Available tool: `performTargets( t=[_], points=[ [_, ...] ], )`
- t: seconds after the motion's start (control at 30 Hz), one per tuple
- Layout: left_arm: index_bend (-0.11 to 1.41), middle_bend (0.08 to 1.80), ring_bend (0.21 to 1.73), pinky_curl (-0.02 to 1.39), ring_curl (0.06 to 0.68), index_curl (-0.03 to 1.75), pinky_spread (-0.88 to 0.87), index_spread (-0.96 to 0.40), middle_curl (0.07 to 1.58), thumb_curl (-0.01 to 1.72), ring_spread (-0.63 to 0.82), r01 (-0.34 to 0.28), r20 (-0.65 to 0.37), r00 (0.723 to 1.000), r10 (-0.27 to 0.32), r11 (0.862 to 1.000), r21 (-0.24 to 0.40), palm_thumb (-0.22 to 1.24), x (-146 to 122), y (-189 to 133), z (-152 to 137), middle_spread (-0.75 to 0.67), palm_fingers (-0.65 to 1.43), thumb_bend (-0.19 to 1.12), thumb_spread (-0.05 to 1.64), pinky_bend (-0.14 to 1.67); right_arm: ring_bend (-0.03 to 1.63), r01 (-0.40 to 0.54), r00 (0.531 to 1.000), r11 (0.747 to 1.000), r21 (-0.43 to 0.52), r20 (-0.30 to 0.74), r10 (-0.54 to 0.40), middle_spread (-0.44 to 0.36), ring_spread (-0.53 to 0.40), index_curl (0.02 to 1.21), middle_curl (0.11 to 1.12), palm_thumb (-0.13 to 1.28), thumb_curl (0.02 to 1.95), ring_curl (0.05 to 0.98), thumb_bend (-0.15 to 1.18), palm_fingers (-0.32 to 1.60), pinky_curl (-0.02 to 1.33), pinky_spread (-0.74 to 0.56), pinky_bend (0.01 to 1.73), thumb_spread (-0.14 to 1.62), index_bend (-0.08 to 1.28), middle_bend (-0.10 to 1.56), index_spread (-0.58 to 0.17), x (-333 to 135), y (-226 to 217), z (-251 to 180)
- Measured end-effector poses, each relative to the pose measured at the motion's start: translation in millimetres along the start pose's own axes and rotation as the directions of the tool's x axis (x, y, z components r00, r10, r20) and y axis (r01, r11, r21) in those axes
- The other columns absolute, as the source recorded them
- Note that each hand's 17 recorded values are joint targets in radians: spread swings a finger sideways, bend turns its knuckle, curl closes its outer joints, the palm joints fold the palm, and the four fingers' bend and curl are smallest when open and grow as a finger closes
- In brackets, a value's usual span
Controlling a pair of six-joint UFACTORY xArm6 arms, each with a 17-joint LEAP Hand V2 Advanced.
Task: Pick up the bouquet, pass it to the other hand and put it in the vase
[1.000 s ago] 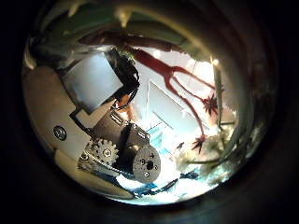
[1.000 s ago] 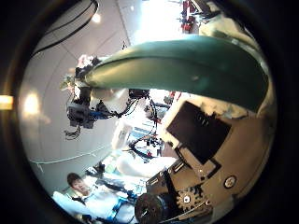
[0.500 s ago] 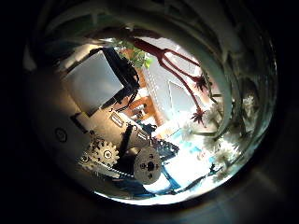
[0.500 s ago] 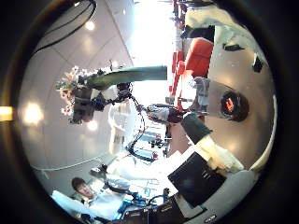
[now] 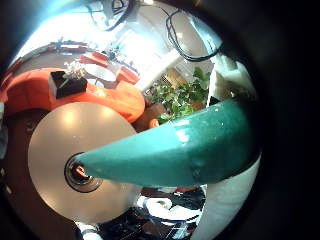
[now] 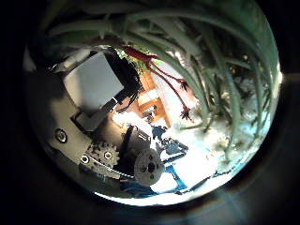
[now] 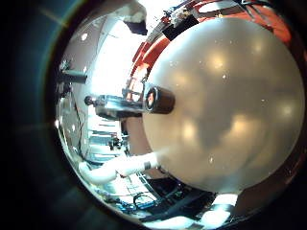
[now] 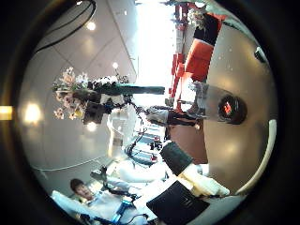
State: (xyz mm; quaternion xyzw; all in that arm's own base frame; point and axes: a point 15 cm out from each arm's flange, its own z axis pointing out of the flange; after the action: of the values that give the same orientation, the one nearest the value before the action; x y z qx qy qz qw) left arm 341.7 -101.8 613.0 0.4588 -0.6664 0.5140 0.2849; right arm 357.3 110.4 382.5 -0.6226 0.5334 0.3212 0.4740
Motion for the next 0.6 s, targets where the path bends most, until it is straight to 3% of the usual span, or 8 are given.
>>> performTargets(
  t=[0.6],
  points=[
    [1.04, 1.38, 1.52, 1.14, 0.57, 0.98, -0.63, -0.58, 0.73, 0.98, -0.36, 0.057, -0.051, 0.997, -0.054, 0.996, 0.064, 0.9, -53.8, 19.6, 15.8, -0.39, 1.14, -0.01, 0.96, 1.09, 0.6, -0.021, 1.0, 1.0, -0.003, 0.006, 0.021, 0.038, 0.17, 0.32, 0.34, 0.56, 0.48, 0.239, -0.03, 0.12, 0.37, 0.39, 0.55, 1.02, 0.16, 0.31, -0.372, 8.3, -0.4, -0.9]
  ],
)
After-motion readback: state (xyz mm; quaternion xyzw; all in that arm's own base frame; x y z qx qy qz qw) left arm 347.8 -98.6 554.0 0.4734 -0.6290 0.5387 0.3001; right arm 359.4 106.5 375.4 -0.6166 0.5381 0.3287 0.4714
